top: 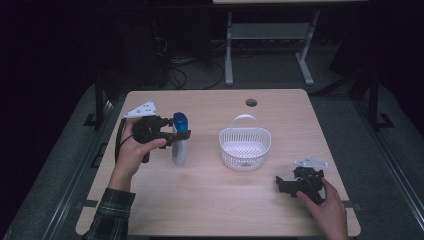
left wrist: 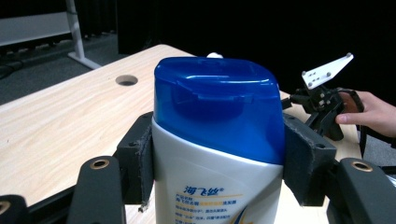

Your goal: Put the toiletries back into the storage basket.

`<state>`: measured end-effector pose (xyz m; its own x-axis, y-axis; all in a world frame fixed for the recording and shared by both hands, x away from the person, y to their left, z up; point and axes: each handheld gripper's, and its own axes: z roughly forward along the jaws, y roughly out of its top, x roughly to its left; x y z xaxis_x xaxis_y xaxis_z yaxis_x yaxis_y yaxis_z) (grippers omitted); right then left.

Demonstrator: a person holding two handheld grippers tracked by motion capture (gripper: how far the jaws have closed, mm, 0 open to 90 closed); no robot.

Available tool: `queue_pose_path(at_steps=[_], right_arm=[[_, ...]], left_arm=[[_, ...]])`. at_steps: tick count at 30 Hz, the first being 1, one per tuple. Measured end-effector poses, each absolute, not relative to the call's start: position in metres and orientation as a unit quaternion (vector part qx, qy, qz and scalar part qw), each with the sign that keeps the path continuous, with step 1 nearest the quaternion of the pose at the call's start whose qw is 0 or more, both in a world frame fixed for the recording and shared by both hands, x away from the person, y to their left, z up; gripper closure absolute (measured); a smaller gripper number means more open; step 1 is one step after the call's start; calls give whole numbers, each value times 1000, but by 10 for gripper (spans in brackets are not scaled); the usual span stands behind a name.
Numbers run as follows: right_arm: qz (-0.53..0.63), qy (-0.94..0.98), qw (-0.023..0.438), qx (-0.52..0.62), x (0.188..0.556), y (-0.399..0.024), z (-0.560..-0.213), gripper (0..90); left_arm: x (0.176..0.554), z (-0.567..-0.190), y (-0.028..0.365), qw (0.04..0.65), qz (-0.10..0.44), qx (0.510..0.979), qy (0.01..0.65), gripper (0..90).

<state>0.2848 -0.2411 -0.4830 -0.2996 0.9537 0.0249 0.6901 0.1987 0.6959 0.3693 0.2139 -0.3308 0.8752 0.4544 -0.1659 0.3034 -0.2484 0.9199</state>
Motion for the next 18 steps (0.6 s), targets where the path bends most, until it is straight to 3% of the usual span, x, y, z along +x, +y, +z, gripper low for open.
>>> queue_pose_path(at_steps=[18], right_arm=[[310, 745, 211, 552, 285, -241, -483, 0]], left_arm=[[374, -308, 187, 578, 67, 785, 212, 363]])
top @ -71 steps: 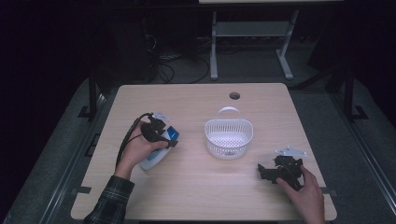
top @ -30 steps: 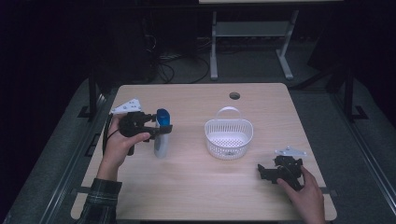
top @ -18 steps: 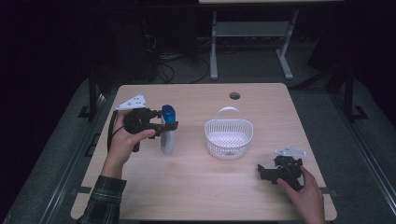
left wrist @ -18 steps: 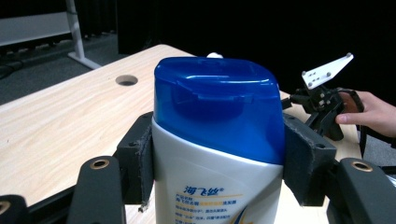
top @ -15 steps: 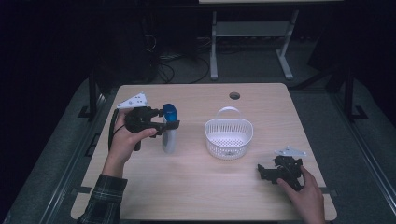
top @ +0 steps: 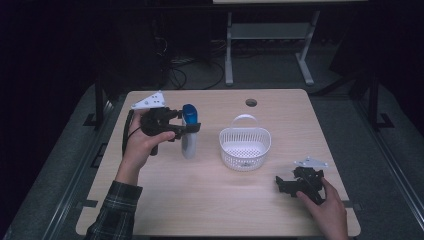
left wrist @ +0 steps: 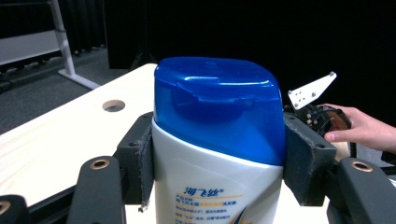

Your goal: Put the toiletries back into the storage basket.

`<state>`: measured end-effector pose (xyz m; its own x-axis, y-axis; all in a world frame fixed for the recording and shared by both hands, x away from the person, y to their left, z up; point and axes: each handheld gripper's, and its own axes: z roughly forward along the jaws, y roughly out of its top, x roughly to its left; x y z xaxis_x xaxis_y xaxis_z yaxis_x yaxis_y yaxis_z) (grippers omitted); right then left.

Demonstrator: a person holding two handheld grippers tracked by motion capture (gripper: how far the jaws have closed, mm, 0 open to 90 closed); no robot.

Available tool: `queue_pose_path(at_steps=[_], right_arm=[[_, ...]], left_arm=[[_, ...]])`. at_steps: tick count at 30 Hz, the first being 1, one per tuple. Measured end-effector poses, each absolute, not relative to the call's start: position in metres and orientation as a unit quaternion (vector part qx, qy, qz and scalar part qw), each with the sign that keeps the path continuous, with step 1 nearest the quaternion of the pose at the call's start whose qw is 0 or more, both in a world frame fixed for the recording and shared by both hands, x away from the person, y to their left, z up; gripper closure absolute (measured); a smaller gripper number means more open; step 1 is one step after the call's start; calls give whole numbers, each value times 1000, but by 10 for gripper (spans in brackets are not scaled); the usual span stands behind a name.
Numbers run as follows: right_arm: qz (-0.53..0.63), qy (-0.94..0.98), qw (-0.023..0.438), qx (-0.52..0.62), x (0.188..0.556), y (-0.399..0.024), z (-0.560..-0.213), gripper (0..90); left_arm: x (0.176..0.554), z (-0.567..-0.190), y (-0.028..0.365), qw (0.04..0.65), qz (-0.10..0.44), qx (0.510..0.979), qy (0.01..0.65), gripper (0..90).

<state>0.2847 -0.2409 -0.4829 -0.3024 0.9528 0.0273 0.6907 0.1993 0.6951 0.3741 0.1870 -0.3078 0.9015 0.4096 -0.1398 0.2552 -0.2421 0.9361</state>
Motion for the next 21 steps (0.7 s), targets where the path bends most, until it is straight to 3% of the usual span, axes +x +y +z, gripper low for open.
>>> queue_pose_path(at_steps=[21], right_arm=[[311, 747, 211, 548, 285, -241, -483, 0]], left_arm=[[386, -300, 147, 580, 56, 791, 187, 363]])
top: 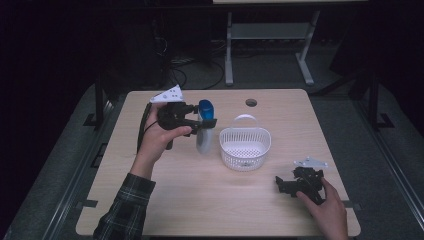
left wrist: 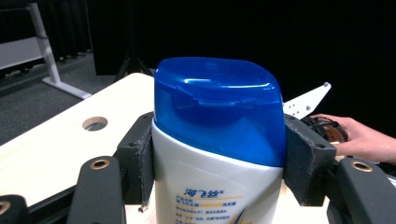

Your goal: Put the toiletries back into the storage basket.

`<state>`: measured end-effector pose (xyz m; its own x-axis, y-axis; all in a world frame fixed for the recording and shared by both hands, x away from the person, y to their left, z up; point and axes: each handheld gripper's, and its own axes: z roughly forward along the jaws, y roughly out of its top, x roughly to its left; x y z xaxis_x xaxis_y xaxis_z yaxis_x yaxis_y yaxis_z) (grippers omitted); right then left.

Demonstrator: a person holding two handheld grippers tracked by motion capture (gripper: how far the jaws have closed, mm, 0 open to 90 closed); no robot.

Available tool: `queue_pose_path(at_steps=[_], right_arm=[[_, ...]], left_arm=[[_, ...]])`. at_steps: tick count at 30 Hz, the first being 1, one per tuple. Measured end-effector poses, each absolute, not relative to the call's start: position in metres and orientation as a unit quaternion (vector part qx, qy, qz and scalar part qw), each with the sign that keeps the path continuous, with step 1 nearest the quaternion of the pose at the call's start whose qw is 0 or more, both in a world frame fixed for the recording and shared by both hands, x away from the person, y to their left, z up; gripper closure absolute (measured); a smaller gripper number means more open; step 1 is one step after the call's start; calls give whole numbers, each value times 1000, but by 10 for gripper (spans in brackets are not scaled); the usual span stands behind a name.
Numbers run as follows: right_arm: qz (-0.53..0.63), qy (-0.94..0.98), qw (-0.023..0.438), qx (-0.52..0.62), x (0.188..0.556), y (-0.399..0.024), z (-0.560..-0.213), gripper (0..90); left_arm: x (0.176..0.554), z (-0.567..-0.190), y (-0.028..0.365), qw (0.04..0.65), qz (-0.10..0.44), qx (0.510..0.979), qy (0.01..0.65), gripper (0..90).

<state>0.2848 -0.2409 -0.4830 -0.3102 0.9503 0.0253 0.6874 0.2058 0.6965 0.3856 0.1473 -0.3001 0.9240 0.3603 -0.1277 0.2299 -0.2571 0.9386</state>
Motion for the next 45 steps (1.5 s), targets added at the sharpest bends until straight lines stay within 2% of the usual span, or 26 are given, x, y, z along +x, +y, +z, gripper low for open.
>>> queue_pose_path(at_steps=[22, 45], right_arm=[[312, 749, 209, 546, 284, -240, -483, 0], [313, 751, 209, 543, 284, -240, -483, 0]], left_arm=[[396, -289, 97, 587, 47, 793, 156, 363], [408, -315, 81, 598, 41, 785, 155, 361]])
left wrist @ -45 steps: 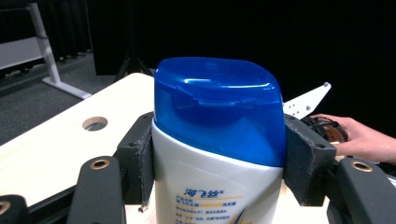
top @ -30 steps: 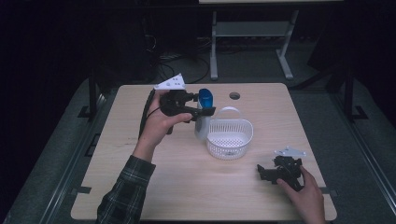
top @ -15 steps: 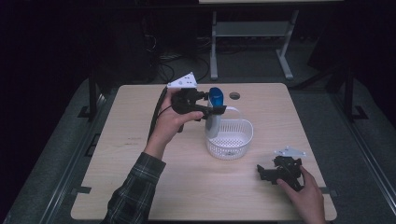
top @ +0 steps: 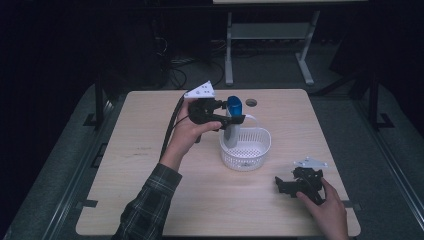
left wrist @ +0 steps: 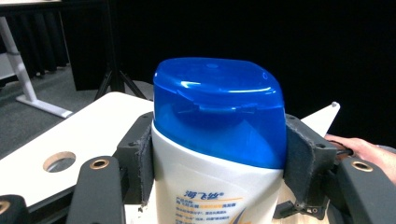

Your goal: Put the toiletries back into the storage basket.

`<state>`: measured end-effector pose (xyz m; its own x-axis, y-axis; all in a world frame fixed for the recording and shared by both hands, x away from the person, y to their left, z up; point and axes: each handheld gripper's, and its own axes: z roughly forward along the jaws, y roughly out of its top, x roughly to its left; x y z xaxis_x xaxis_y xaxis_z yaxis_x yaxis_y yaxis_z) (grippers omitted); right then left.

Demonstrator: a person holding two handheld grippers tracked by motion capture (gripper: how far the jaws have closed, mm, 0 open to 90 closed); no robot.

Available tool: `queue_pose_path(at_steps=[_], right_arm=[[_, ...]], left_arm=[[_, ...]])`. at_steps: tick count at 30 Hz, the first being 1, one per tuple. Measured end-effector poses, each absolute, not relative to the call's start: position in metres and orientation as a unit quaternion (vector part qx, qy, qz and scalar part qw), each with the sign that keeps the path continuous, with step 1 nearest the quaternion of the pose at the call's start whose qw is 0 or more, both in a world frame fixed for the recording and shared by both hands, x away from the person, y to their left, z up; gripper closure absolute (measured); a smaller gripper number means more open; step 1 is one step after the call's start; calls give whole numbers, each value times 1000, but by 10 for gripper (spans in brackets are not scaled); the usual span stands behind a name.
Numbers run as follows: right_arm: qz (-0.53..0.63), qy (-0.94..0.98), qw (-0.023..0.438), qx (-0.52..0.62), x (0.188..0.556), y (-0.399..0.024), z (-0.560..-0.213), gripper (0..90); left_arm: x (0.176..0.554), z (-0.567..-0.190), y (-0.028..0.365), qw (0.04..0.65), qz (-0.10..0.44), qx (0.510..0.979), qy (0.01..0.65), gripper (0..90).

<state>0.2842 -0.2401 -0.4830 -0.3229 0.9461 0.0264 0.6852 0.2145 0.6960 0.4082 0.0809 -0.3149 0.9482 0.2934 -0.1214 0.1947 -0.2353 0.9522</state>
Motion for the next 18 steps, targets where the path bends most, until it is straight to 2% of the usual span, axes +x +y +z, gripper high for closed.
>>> queue_pose_path(at_steps=[18], right_arm=[[312, 751, 208, 543, 284, -240, -483, 0]], left_arm=[[413, -348, 82, 590, 36, 791, 160, 361]])
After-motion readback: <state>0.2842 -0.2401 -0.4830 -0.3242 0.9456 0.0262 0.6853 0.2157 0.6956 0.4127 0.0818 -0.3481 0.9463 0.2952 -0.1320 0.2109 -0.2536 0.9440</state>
